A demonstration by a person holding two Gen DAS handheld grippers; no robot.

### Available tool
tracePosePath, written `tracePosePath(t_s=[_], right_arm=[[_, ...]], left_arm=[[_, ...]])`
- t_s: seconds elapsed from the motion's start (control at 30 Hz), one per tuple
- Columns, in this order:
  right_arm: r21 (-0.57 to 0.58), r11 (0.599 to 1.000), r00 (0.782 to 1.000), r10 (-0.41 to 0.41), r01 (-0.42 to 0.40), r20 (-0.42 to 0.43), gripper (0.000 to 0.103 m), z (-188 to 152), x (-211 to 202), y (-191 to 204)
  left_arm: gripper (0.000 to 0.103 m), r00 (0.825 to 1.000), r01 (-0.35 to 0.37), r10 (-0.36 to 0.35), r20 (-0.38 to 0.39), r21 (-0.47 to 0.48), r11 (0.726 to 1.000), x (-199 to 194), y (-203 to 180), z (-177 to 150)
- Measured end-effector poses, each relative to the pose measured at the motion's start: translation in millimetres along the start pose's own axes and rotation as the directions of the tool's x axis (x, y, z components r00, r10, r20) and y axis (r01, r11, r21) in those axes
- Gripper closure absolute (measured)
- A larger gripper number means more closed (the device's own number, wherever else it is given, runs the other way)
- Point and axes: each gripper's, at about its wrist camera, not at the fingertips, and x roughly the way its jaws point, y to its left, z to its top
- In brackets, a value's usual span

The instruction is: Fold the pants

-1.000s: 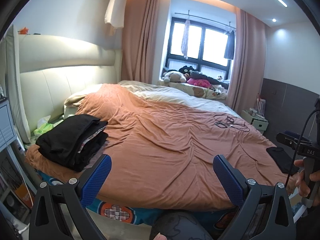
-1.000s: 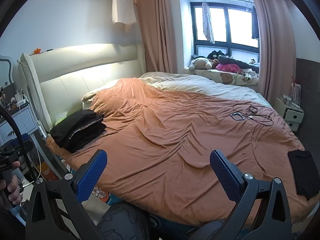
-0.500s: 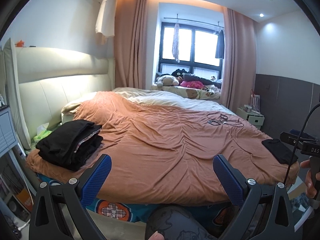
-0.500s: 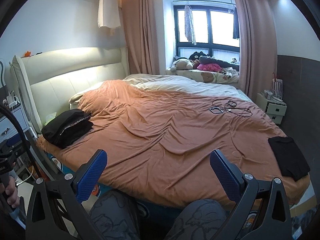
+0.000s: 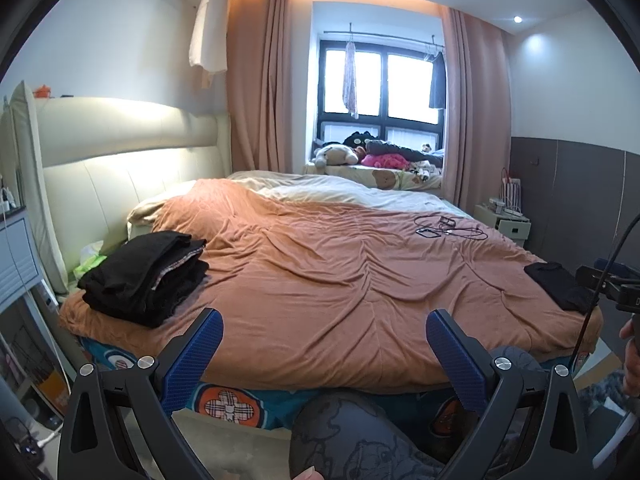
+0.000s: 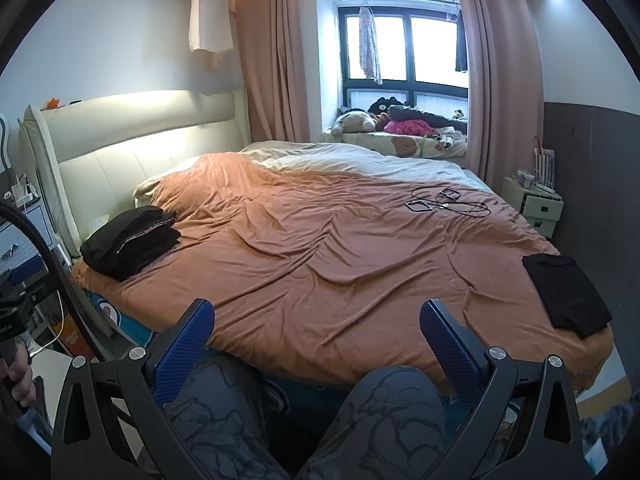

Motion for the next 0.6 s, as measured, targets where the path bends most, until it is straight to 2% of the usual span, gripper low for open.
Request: tracePosePath(t_s=[0.2, 0.6], right_arm=[[0.017, 0.999, 0.999, -0.043, 0.043, 0.003, 0.0, -8.5, -4.8, -6.9], [0.012, 0.999, 0.999, -0.049, 0.049, 0.014, 0.0, -12.3, -1.9, -0.2]], left_arm=[[0.001, 1.0, 0.001, -0.001, 0.01, -0.007, 1.0, -4.1, -2.6, -2.5], [0.001, 1.0, 0.006, -0.006, 0.004, -0.015, 1.0, -1.4, -6.4, -4.4]])
